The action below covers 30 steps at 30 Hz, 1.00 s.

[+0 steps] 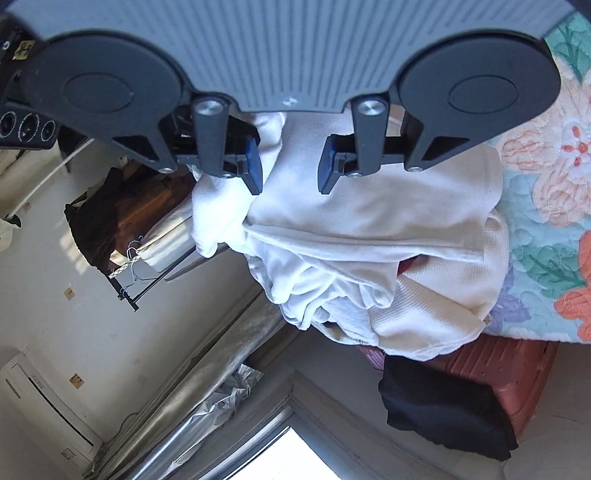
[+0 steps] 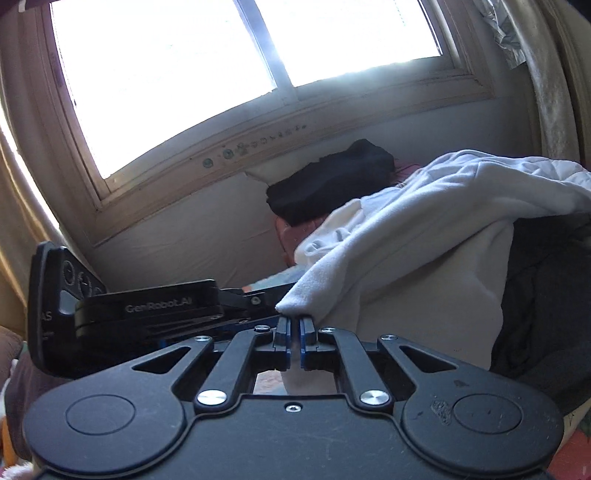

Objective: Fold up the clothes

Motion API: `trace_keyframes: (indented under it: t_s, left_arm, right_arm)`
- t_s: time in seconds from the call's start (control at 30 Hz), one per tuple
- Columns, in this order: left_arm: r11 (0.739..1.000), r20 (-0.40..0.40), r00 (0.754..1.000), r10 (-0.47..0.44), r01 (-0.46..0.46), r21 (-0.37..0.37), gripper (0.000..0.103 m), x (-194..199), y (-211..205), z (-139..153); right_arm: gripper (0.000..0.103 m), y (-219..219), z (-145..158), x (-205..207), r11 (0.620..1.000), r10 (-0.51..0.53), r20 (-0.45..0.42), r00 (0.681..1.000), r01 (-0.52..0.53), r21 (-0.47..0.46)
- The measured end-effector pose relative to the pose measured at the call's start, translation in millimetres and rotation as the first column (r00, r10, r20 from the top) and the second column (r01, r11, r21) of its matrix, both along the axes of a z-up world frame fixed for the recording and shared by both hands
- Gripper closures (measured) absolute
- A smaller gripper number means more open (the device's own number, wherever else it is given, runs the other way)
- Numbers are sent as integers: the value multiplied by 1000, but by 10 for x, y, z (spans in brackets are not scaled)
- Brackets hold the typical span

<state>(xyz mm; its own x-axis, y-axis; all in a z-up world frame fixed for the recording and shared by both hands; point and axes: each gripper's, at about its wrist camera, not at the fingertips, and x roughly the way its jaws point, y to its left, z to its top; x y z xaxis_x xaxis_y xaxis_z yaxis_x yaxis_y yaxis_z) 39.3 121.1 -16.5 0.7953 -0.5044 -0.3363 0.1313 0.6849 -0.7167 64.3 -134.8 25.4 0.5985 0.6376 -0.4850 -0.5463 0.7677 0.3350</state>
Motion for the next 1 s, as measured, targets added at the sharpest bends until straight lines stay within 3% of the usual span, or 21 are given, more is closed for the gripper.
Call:
trace_keyframes:
  t_s: [0.1, 0.17, 0.27, 0.33, 0.4, 0.47, 0.53, 0.6, 0.67, 0.8, 0.9, 1.0]
  left_arm:
    - [999, -29, 999, -22, 20, -42, 60, 51, 10, -91]
    - [997, -27, 999, -46, 44, -63, 47, 59, -17, -106]
    - [996, 3, 996, -94, 94, -13, 28, 69, -189, -72]
    - [992, 3, 993, -118, 118, 43, 22, 89, -334, -63]
    - [985, -32, 994, -108, 111, 128, 27, 153, -475, -96]
    - [972, -71, 993, -93, 106, 211, 65, 229, -598, -139]
    - [945, -75, 993, -92, 110, 308, 76, 252, -679, -132]
    - [947, -75, 994, -78, 97, 308, 76, 230, -671, -113]
    - [952, -77, 995, -64, 84, 294, 78, 206, -637, -98]
    - [968, -85, 996, -40, 60, 246, 80, 194, -540, -87]
    - [970, -104, 995, -10, 35, 242, 80, 215, -505, -80]
    - [977, -119, 993, 4, 22, 214, 80, 257, -491, -100]
  right_arm:
    - [96, -10, -86, 14, 998, -39, -4, 999, 39, -39]
    - [96, -9, -150, 40, 996, -56, -17, 998, 54, -66]
    - [96, 33, -232, 23, 991, -48, -4, 999, 47, -127]
    - [96, 38, -230, -30, 992, -15, 9, 1000, 16, -127]
    - [91, 13, -219, -90, 992, 16, 16, 1000, -13, -127]
    - [87, -69, -204, -157, 989, 31, 13, 999, -29, -142]
    - [64, -203, -197, -209, 987, 14, 13, 1000, -12, -162]
    - [46, -413, -157, -239, 987, -45, 31, 999, 49, -152]
    - [37, -649, -94, -174, 988, -123, 16, 992, 124, -97]
    - [8, -1102, -87, 226, 945, -276, -166, 947, 299, 136]
    - [5, -1189, -240, 609, 880, -256, -339, 905, 364, 305]
    - [5, -1025, -359, 911, 862, -239, -415, 878, 388, 324]
